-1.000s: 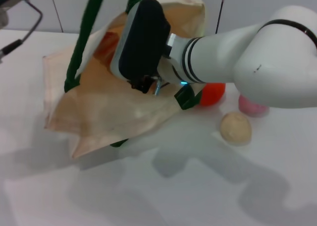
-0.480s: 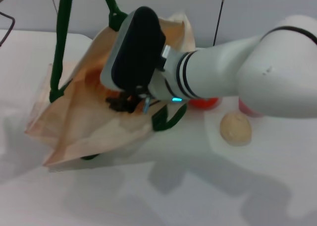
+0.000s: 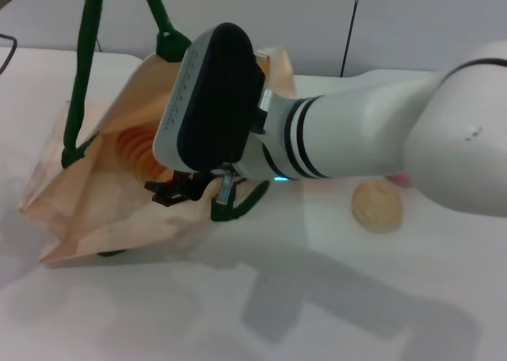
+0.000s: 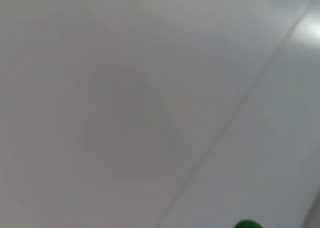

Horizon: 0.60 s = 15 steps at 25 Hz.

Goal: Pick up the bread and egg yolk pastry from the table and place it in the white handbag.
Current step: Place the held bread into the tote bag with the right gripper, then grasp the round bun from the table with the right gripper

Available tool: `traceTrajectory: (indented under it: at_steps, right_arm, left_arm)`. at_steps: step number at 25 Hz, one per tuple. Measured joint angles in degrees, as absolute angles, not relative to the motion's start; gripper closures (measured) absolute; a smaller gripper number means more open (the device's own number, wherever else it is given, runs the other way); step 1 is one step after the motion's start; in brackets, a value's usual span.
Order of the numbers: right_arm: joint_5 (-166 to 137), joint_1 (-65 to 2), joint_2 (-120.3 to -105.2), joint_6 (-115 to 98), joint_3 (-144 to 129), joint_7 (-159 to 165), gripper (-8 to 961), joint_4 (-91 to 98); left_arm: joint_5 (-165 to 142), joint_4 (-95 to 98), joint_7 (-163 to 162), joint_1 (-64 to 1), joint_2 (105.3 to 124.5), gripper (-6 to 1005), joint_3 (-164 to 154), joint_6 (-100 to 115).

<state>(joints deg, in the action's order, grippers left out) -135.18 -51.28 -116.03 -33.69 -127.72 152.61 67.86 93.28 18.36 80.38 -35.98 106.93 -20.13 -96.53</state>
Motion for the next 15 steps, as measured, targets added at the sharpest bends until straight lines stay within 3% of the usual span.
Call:
traceTrajectory:
  at_steps: [15]
  right_arm:
    - [-135.1,-35.7,-115.91,-51.0,-107.8,142.1,56,85.8]
  left_arm:
    - [93.4,18.3,81.9,-34.2,107.12,885,-17.8,-87.6]
